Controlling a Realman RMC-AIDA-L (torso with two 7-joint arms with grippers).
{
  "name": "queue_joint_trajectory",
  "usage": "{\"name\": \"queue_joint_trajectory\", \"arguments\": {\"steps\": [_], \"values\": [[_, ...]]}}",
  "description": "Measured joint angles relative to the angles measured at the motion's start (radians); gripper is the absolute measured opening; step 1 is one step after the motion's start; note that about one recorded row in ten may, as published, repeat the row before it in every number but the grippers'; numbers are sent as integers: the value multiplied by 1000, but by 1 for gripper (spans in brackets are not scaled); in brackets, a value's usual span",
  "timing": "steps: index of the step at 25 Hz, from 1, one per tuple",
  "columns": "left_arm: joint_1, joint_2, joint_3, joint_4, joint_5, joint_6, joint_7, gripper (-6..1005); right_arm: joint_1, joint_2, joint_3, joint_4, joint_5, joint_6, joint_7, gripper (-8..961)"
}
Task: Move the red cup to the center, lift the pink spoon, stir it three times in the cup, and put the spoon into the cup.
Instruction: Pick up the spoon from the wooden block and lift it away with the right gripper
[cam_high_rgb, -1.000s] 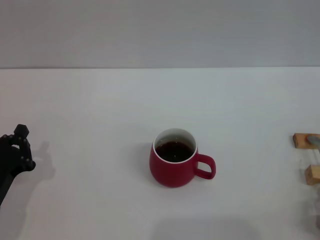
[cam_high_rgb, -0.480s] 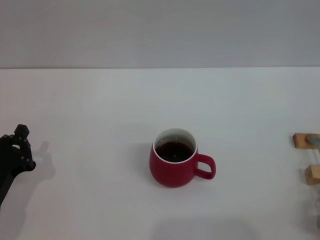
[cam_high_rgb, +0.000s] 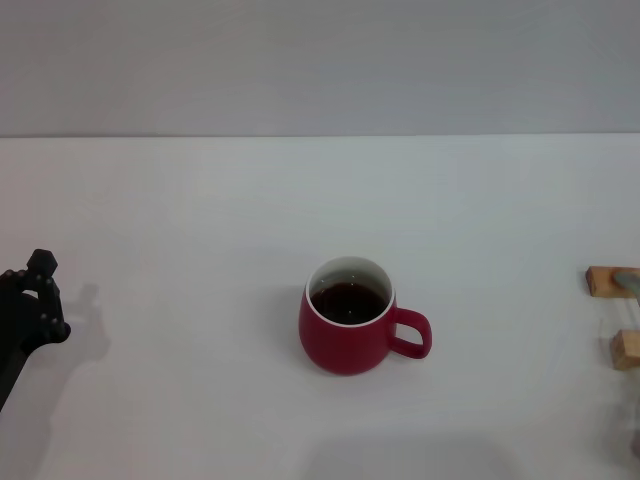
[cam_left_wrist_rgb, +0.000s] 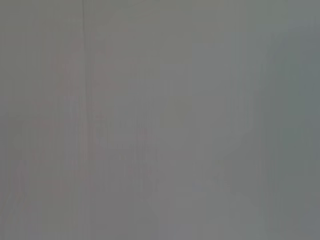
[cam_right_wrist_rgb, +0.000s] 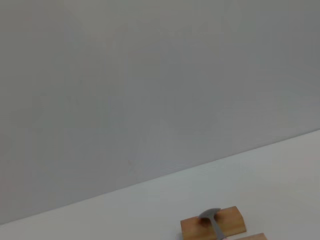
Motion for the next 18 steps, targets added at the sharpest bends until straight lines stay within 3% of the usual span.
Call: {"name": "queue_joint_trajectory", "arguments": {"steps": [18], "values": [[4,0,-5,9,-4,6,0,-2,-8,5,5,-4,9,-2,-42,92]]}}
